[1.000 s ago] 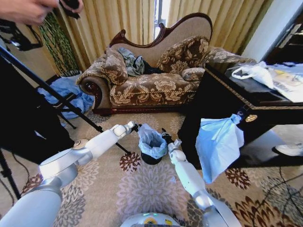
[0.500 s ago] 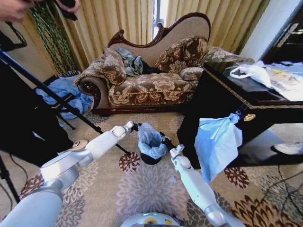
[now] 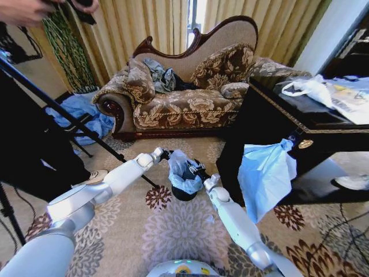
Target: Place a garbage bag over the trash bin.
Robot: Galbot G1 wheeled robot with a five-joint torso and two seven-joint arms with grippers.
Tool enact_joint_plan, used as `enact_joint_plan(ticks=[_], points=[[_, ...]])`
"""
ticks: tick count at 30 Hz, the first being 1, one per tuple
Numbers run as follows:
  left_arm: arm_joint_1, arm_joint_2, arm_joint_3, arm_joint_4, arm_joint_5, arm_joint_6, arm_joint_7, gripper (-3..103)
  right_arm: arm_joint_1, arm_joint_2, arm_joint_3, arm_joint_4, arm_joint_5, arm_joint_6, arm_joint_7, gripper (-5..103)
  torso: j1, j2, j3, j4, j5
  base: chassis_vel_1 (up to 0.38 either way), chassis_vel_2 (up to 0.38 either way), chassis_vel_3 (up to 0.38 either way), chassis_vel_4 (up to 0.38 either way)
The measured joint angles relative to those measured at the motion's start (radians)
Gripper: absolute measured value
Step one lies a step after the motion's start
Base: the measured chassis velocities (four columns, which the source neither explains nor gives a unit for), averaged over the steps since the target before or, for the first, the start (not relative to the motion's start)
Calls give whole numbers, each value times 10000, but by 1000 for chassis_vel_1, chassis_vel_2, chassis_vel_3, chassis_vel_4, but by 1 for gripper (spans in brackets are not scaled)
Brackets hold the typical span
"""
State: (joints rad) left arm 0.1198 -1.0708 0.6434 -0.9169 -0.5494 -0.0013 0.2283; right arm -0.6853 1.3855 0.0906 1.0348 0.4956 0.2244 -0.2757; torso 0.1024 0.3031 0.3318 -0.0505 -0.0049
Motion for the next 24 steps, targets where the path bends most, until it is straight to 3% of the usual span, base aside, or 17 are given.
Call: enact_joint_plan(ticks=[6, 7, 9, 15, 18, 22, 24], points=[[105, 93, -111, -195, -6, 23, 3, 0, 378, 128, 40, -567, -177, -19, 128, 91, 0, 0, 0, 1, 0, 0, 0, 0, 0], [114, 109, -125, -216, -6, 24, 3, 0, 427, 161, 53, -661, -245, -16, 141, 99, 0, 0, 0, 1, -1, 0, 0, 0, 0], [122, 134, -144, -249, -12, 27, 4, 0, 518, 221, 84, -837, -388, -14, 166, 97, 0, 0, 0, 2, 0, 0, 0, 0, 0], [125, 159, -190, -293, -59, 29, 4, 0, 856, 623, 226, -1757, -807, 220, 271, 72, 0, 0, 0, 1, 0, 0, 0, 0, 0], [128, 155, -204, -299, -74, 28, 3, 0, 922, 709, 285, -1951, -909, 284, 289, 66, 1, 0, 0, 1, 0, 0, 0, 0, 0], [130, 151, -235, -299, -130, 20, -2, 0, 1068, 769, 317, -2191, -974, 303, 307, 44, 0, 0, 0, 0, -1, 0, 0, 0, 0], [130, 151, -238, -291, -149, 18, -2, 0, 1107, 782, 323, -2248, -974, 315, 304, 44, 0, 0, 0, 0, 0, 0, 0, 0, 0]])
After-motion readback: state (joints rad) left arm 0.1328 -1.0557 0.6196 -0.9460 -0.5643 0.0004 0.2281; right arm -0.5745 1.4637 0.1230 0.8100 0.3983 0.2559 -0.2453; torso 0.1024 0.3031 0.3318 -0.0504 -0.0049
